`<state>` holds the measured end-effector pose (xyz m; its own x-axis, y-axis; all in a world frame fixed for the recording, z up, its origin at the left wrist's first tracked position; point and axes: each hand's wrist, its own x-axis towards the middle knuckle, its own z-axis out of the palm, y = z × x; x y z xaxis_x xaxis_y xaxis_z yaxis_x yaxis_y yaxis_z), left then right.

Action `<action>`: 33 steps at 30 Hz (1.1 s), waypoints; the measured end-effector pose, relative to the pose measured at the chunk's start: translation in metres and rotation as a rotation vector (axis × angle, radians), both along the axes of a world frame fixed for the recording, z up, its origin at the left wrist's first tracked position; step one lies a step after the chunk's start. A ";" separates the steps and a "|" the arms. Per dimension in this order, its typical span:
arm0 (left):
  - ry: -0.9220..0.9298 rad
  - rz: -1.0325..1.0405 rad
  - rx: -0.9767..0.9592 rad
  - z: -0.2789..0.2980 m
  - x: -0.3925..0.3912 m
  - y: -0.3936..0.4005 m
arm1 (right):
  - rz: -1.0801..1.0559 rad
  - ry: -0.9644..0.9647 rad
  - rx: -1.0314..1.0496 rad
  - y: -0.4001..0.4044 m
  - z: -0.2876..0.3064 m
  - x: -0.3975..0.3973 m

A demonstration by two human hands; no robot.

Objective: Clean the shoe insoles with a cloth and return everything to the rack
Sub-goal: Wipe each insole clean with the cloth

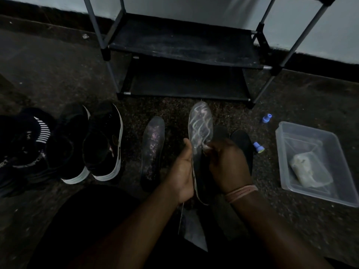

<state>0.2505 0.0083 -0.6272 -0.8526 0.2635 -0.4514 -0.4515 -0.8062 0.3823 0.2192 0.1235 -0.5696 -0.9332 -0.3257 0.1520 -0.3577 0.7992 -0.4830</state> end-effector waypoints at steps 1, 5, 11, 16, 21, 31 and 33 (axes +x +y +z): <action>-0.008 0.000 -0.013 -0.001 0.000 -0.001 | 0.009 -0.017 0.001 -0.004 0.002 0.005; -0.036 0.056 -0.008 -0.009 -0.006 -0.014 | 0.220 -0.186 -0.121 -0.027 0.005 0.026; -0.018 0.033 -0.027 0.001 -0.001 -0.001 | -0.031 -0.052 0.055 -0.002 0.002 0.002; -0.018 0.068 0.042 -0.002 -0.003 -0.013 | 0.170 -0.248 -0.021 -0.030 0.004 0.028; 0.002 0.057 -0.017 0.001 -0.003 -0.002 | -0.051 -0.060 0.055 -0.006 0.008 0.006; -0.032 0.061 -0.092 0.004 -0.003 -0.001 | -0.049 -0.113 0.039 -0.005 0.009 0.006; -0.033 0.053 -0.143 0.008 -0.002 0.001 | -0.067 -0.089 0.167 -0.006 0.009 0.007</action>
